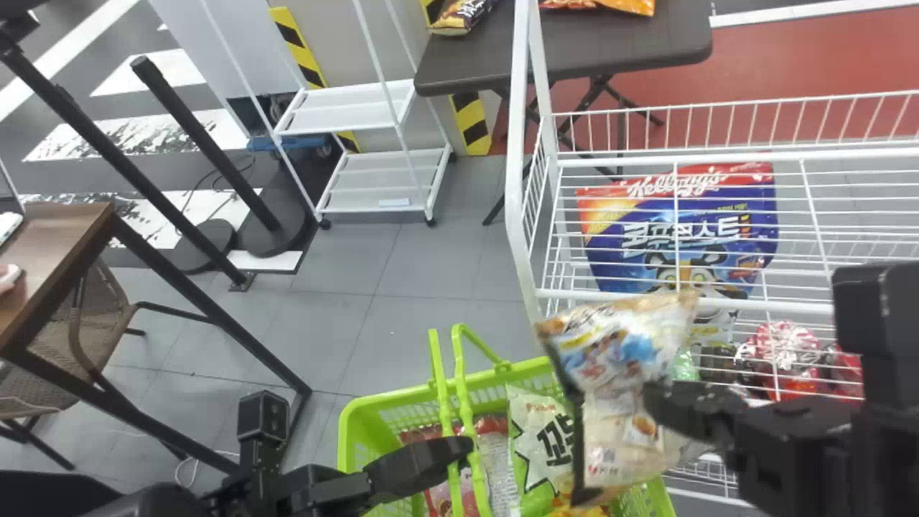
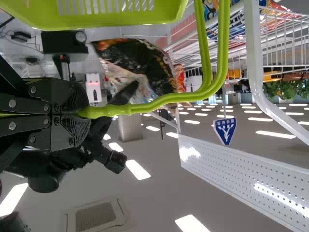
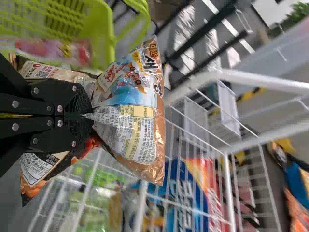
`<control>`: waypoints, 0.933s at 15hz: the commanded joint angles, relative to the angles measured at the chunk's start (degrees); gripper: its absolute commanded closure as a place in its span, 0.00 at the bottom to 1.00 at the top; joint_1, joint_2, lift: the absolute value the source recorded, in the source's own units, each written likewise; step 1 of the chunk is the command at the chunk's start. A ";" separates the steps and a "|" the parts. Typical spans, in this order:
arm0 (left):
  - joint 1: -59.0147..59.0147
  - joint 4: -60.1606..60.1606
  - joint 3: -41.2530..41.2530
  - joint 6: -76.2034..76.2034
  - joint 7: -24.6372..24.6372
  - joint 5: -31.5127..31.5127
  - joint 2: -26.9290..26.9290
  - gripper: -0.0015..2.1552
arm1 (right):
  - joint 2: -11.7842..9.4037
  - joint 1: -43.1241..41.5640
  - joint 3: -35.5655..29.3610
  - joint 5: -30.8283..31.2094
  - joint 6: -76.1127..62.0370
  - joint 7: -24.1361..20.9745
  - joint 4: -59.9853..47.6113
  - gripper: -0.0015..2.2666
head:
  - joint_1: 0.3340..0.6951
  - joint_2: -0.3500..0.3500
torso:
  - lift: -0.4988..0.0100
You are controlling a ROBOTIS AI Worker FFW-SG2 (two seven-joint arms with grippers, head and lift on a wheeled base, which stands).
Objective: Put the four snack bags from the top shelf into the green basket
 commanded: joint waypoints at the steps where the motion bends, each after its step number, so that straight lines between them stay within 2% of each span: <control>1: 0.17 0.00 0.00 0.24 -0.66 0.23 0.00 0.99 | 0.18 -2.34 1.56 -2.98 4.59 -0.51 0.58 0.99 | 1.00 1.00 | 0.98; 5: 0.26 -0.09 -0.09 0.24 -0.66 0.58 0.00 0.99 | 0.62 -5.07 7.19 -3.69 7.93 -1.21 5.94 0.99 | 1.00 1.00 | 0.98; 10: 0.35 -0.62 -0.53 0.24 -0.66 0.94 0.18 0.99 | 1.59 -9.28 13.78 -3.95 3.89 -3.05 15.69 0.99 | 1.00 1.00 | 0.98; 14: 0.35 -0.62 -0.53 0.24 -0.66 1.02 0.18 0.99 | 4.14 -13.42 19.14 -4.13 -3.67 -3.14 24.22 0.99 | 1.00 1.00 | 0.98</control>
